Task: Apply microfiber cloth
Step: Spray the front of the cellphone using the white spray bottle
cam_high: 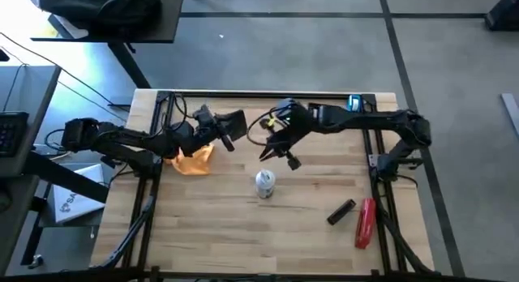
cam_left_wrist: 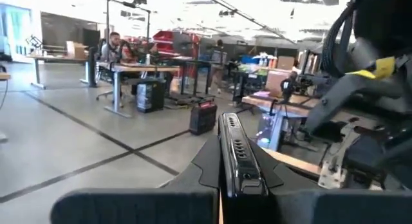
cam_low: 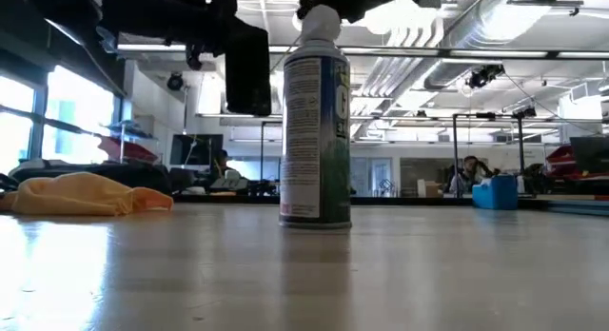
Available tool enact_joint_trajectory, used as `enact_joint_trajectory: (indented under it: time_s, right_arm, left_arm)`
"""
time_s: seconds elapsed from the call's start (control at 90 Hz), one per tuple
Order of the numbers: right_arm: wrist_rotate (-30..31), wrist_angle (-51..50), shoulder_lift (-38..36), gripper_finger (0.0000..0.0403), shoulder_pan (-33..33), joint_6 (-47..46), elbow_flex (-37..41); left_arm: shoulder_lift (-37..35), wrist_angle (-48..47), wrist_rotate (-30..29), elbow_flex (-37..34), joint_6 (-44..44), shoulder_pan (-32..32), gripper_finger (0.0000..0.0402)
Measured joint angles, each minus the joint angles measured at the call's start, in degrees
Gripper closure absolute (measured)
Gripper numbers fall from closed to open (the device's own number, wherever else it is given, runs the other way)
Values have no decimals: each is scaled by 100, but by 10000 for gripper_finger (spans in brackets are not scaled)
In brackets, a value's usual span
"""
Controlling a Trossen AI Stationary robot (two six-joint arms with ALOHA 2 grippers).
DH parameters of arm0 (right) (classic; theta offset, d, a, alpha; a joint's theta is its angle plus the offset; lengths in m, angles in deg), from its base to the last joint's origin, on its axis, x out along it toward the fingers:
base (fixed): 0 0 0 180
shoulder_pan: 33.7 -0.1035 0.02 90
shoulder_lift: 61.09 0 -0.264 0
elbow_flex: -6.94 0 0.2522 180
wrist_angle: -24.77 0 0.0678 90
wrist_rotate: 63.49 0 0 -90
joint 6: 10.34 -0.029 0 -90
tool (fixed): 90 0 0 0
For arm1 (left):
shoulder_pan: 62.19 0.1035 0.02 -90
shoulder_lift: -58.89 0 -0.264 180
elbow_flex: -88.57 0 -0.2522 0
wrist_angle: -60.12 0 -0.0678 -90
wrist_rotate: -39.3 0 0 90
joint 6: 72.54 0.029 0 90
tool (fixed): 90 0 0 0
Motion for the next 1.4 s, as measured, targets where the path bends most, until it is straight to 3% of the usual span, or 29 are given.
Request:
enact_joint_trajectory:
  time_s: [0.156,0.622,1.4]
  right_arm:
    - [-85,-105,51,403,-68,259,-100]
    - [-402,68,466,403,-171,304,-87]
    - [-327,-349,372,403,-40,421,-87]
  left_arm:
    - [0,16,-462,0,-54,-249,399]
    - [13,-89,-939,0,-292,-679,396]
    - [15,-93,-986,0,-300,-708,394]
